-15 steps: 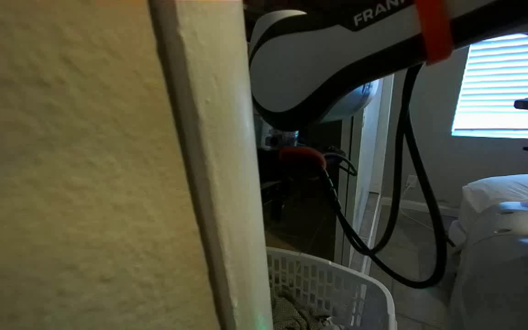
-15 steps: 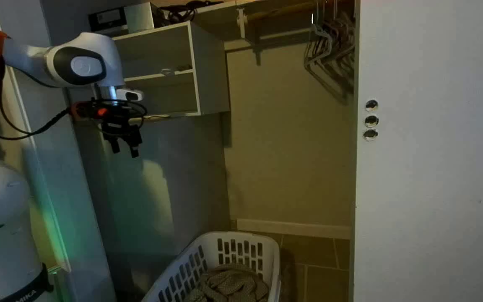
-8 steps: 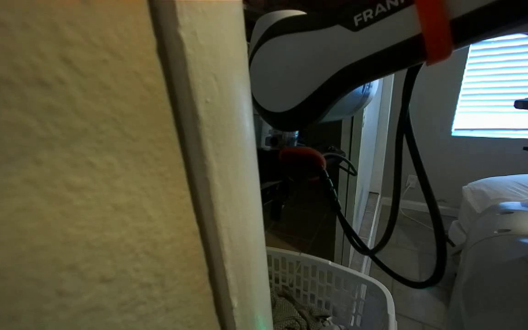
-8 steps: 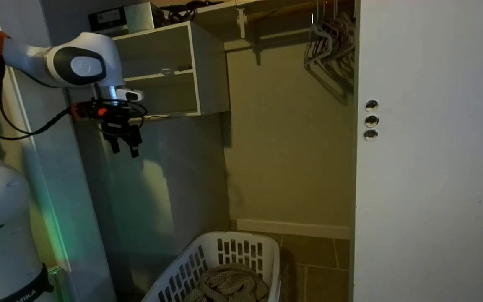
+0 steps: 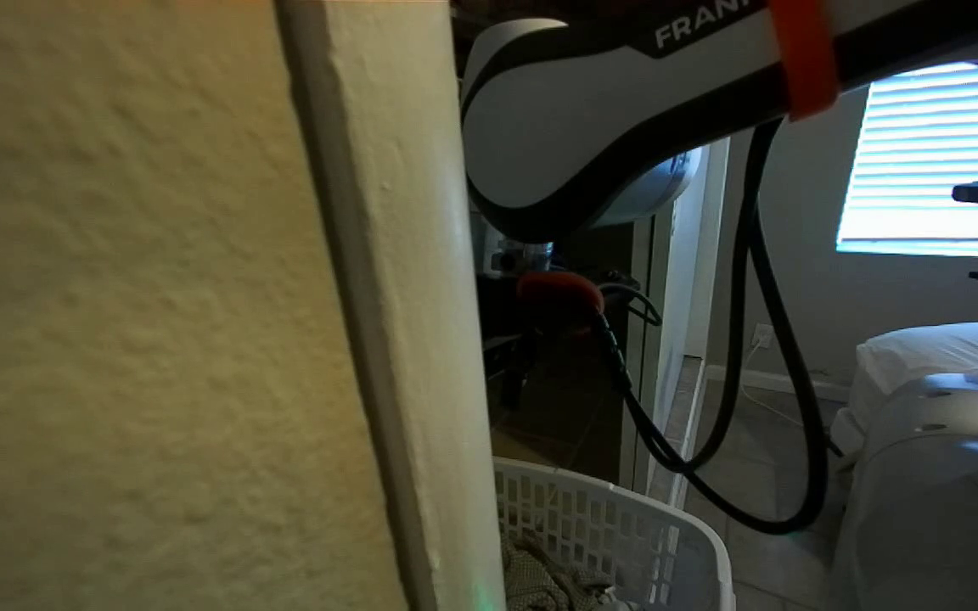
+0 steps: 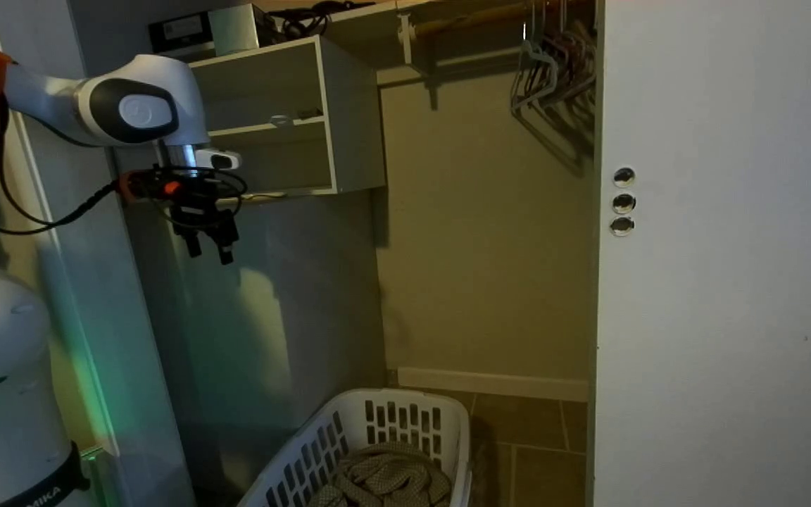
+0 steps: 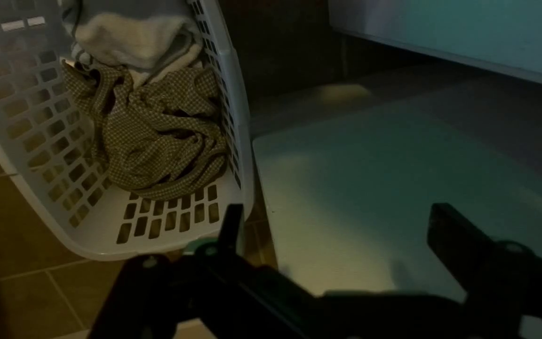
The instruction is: Move the white hanger to the bottom shelf
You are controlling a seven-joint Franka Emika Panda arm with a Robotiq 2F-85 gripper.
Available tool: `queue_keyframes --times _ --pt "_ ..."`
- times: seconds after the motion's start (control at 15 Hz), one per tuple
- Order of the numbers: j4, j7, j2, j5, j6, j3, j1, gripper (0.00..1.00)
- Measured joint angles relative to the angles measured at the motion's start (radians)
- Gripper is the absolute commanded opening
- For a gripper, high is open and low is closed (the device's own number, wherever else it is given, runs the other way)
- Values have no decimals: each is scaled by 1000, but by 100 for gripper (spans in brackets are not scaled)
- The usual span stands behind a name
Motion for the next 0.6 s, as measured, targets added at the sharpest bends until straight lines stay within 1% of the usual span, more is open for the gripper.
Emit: queue_keyframes --times 0.13,0.27,0.47,0.6 --pt "1 -1 -1 0 1 0 0 100" --pt "20 -8 -6 0 28 1 1 100" --pt "89 -9 -25 0 68 -3 1 100" --pt "151 -8 -32 3 73 -15 0 100"
